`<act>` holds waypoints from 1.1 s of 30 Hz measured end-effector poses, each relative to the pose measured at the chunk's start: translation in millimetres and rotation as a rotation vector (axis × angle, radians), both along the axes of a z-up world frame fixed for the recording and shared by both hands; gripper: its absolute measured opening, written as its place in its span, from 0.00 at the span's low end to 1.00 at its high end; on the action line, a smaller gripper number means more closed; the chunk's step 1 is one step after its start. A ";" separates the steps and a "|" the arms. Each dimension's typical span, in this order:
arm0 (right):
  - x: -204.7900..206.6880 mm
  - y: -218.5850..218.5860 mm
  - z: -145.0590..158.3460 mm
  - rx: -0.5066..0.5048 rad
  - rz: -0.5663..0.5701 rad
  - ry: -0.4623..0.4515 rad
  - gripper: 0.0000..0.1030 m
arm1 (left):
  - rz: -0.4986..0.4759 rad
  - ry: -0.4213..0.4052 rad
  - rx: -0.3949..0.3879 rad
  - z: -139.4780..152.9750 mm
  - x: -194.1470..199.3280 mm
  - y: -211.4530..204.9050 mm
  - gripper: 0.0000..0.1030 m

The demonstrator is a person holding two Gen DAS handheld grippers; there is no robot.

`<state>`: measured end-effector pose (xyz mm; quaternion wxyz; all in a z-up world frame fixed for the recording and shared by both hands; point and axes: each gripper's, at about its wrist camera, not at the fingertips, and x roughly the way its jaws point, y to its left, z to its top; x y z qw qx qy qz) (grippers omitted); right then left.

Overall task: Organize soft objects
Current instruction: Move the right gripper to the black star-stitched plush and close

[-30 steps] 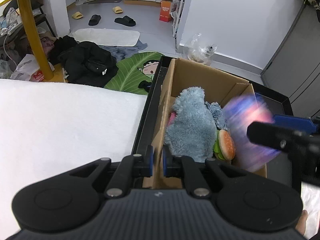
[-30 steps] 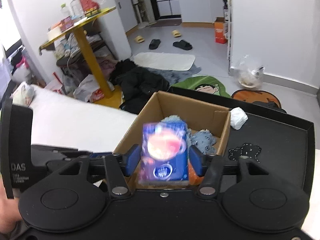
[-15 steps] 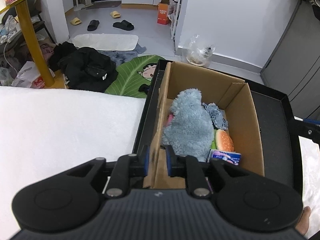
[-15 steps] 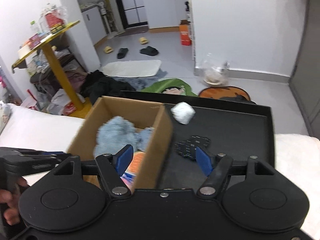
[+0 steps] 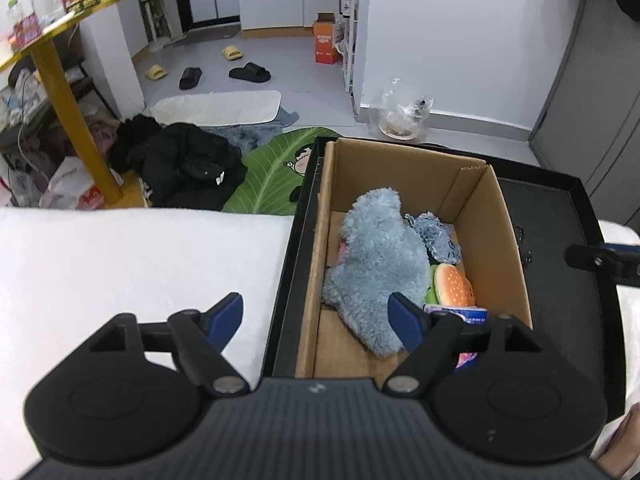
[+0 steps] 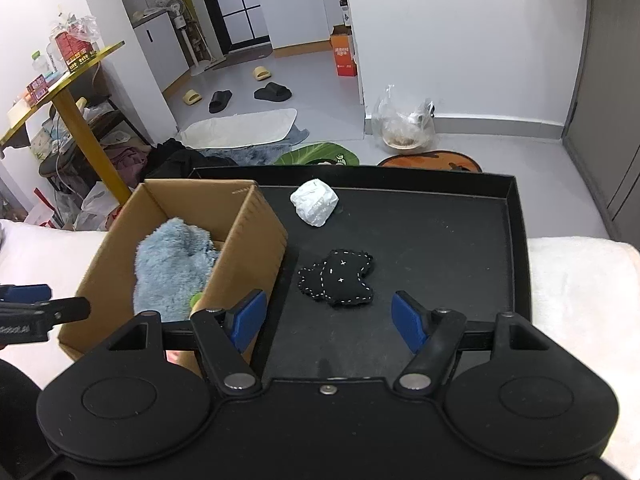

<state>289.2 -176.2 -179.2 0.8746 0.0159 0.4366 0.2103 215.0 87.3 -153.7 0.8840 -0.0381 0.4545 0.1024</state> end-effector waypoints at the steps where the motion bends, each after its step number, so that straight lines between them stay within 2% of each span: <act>1: 2.2 0.2 -3.4 -0.002 0.004 0.001 0.67 | -0.010 0.003 0.013 -0.4 0.9 -2.6 0.77; 9: 23.0 3.9 -34.5 0.005 0.029 0.015 0.64 | -0.021 0.027 0.054 -6.5 5.9 -10.8 0.78; 16: 41.1 -3.3 -59.0 0.038 0.012 0.025 0.61 | 0.014 0.062 0.081 -12.5 13.6 -9.8 0.78; 21: 47.5 -1.4 -74.4 0.013 0.031 0.027 0.61 | 0.004 0.086 0.111 -14.9 17.6 -15.9 0.78; 24: 46.7 1.1 -75.7 -0.004 0.049 -0.003 0.60 | -0.002 0.091 0.138 -15.4 19.6 -20.9 0.78; 25: 46.1 2.3 -75.4 -0.011 0.056 -0.011 0.56 | -0.004 0.094 0.146 -15.7 19.9 -22.7 0.78; 28: 43.1 4.0 -74.0 -0.032 0.076 -0.032 0.28 | -0.004 0.098 0.159 -15.3 20.0 -25.5 0.78; 33: 37.4 3.2 -68.2 -0.046 0.087 -0.044 0.17 | 0.009 0.099 0.168 -13.1 19.5 -26.3 0.78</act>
